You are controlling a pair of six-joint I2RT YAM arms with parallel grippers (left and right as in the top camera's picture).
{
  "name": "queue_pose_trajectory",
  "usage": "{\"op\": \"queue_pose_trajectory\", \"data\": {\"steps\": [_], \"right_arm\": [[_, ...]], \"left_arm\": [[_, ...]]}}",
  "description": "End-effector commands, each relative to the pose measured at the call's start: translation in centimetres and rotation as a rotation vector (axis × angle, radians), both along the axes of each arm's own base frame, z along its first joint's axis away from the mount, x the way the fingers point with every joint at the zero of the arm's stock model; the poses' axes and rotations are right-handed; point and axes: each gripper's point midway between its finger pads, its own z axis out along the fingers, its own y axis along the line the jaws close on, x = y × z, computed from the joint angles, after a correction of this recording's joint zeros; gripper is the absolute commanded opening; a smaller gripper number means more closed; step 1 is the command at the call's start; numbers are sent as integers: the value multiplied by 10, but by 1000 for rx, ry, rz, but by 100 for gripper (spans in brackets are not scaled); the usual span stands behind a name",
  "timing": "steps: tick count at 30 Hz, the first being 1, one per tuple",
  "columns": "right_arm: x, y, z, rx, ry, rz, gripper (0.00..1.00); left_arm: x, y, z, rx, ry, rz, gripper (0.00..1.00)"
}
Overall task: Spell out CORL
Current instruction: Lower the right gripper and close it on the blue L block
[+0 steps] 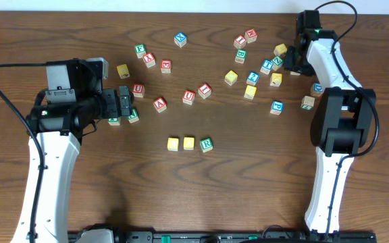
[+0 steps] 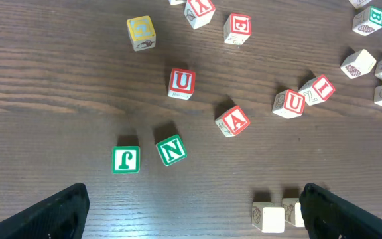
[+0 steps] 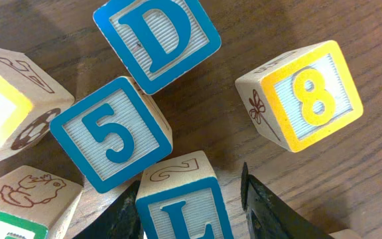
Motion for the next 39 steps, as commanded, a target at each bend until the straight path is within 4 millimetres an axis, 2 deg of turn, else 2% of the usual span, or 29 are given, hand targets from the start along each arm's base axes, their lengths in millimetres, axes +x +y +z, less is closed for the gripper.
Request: {"op": "queue_pose_trajectory", "data": {"steps": [1, 12, 23, 28, 31, 33, 36, 37, 38, 39], "right_arm": [[4, -6, 6, -15, -16, -13, 39], [1, -6, 5, -12, -6, -20, 27], [-1, -5, 5, -13, 4, -18, 25], [-10, -5, 10, -12, 32, -18, 20], [-14, -4, 26, -11, 27, -16, 16], [-18, 1, 51, -7, 6, -9, 12], [-23, 5, 76, -4, -16, -1, 6], [-28, 9, 92, 0, -26, 6, 2], [-32, 12, 99, 9, -27, 12, 1], [-41, 19, 116, 31, -32, 27, 1]], "left_arm": [[4, 3, 8, 14, -24, -6, 100], [4, 3, 8, 14, -24, -6, 100], [4, 3, 8, 14, -24, -6, 100], [4, 3, 8, 14, -24, -6, 100], [4, 3, 8, 14, -24, -6, 100], [4, 3, 8, 14, -24, -6, 100], [4, 3, 8, 14, -24, -6, 100], [4, 3, 8, 14, -24, -6, 100], [4, 3, 8, 14, -24, -6, 100], [4, 3, 8, 14, -24, -6, 100]]}}
